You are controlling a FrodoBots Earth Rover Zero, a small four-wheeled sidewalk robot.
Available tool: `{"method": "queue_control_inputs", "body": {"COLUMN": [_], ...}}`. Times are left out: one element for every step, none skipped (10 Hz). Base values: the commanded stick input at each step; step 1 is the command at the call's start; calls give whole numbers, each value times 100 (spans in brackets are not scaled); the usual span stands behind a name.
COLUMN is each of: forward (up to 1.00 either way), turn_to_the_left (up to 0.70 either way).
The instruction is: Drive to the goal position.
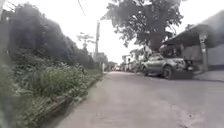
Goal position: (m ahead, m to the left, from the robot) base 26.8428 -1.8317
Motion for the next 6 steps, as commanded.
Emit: {"method": "queue_control_inputs", "body": {"forward": [70,70,70,70,70,70], "turn_to_the_left": [0,0,0,-9,-20,-29]}}
